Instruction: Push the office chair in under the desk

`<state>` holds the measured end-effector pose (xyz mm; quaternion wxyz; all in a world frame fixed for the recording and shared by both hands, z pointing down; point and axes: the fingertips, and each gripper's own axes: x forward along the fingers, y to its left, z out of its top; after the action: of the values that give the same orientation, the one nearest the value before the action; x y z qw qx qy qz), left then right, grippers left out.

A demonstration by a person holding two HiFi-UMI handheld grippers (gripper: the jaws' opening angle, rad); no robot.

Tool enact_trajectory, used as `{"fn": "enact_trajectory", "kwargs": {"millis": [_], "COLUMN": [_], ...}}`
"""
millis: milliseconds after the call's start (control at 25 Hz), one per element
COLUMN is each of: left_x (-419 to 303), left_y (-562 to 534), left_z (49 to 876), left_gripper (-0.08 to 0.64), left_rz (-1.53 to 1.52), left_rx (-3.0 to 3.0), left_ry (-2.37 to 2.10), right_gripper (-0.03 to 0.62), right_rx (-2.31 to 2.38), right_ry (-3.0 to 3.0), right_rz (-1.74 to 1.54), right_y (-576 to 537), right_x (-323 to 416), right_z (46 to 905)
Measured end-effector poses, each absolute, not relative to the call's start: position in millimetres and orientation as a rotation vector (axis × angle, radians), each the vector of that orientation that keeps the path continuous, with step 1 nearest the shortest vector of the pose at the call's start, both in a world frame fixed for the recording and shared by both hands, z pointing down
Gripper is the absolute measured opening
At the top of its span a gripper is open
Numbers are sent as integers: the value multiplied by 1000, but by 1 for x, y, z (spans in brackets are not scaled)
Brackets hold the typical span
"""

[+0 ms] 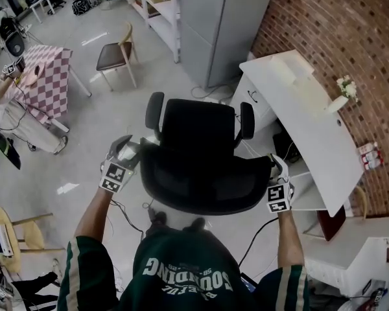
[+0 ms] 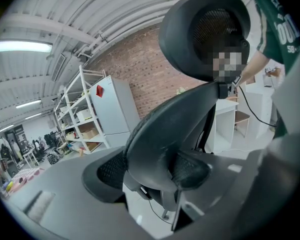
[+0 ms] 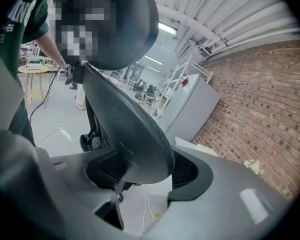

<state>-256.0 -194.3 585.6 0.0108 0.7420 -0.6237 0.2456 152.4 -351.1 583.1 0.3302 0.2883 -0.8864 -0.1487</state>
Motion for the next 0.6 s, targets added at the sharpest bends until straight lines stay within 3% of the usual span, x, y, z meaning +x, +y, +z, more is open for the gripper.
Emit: {"fn": "enact_trajectory", "kwargs": {"millis": [600], "left_x": [-267], "left_y": [-174], "left_z": [582], "left_gripper": [258], "left_rz": [758], "left_rx": [2543], "left_ry": [-1737], "right_gripper": [247], "right_rx": [1026], "right_ry": [-2194], "right_rz": [-274], "right_y": [-247], "right_x": [171], "right_z": [587]}}
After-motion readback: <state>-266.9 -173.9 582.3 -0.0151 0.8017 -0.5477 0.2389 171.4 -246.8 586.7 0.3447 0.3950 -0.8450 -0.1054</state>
